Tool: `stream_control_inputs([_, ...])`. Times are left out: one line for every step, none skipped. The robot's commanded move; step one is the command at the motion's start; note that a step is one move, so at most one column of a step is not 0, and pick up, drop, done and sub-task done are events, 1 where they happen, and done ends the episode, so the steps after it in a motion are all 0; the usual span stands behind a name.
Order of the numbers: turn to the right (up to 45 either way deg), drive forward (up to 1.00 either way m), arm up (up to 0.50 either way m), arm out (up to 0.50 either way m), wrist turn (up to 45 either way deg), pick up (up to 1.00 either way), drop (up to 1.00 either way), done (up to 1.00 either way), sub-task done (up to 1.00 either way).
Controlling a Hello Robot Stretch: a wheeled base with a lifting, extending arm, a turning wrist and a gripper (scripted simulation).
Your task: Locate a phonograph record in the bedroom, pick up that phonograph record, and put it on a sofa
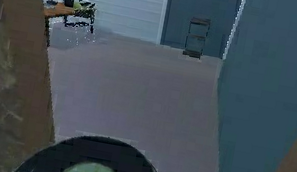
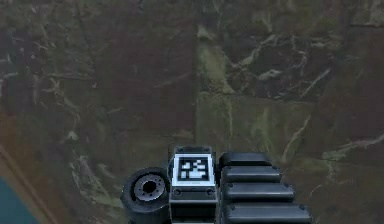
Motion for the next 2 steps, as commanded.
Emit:
stream_control_inputs([0.0, 0.6, 0.0, 0.0, 0.0, 0.0, 0.0, 0.0, 0.0])
stream_control_inputs([30.0, 0.0, 0.0, 0.0, 0.0, 0.0, 0.0, 0.0, 0.0])
